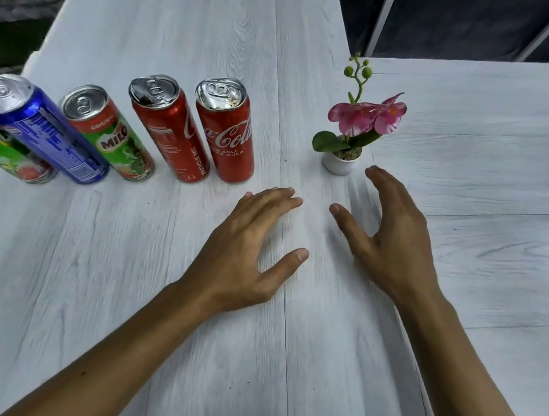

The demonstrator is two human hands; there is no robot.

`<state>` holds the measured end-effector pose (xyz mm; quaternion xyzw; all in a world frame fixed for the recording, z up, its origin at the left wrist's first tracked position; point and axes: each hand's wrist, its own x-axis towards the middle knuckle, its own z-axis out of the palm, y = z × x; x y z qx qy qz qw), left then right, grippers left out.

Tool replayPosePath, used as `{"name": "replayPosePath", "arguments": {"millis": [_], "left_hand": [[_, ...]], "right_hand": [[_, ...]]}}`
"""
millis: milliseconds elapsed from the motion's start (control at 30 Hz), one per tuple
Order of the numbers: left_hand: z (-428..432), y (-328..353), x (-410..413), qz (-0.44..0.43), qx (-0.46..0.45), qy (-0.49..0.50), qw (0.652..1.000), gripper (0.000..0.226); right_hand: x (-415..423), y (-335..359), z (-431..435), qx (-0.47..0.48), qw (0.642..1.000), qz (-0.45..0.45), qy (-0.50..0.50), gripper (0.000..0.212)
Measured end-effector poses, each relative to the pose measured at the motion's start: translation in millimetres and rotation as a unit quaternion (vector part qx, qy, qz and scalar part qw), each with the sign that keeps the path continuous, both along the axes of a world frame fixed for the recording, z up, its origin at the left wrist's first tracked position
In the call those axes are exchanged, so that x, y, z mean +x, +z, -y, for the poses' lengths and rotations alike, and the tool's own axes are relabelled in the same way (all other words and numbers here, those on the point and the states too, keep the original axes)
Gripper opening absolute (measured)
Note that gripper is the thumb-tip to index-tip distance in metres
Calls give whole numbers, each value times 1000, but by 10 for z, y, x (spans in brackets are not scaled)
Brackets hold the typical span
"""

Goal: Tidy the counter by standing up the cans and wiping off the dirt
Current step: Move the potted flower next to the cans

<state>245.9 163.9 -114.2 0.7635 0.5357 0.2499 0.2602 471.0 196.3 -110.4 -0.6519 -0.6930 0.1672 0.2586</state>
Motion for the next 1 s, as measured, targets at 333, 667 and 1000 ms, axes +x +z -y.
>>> {"name": "replayPosePath", "arguments": {"millis": [333,667,1000], "left_hand": [[-176,-63,156,-15,-13,-29,999,73],[-222,-199,198,-99,25,-68,993,79],[-238,-248,203,-113,32,-71,991,79]], "right_hand": [[91,-90,-514,24,999,-21,-3,79],[16,-155,-823,49,997,-45,28,64],[12,-182,-902,69,996,-44,32,47]]}}
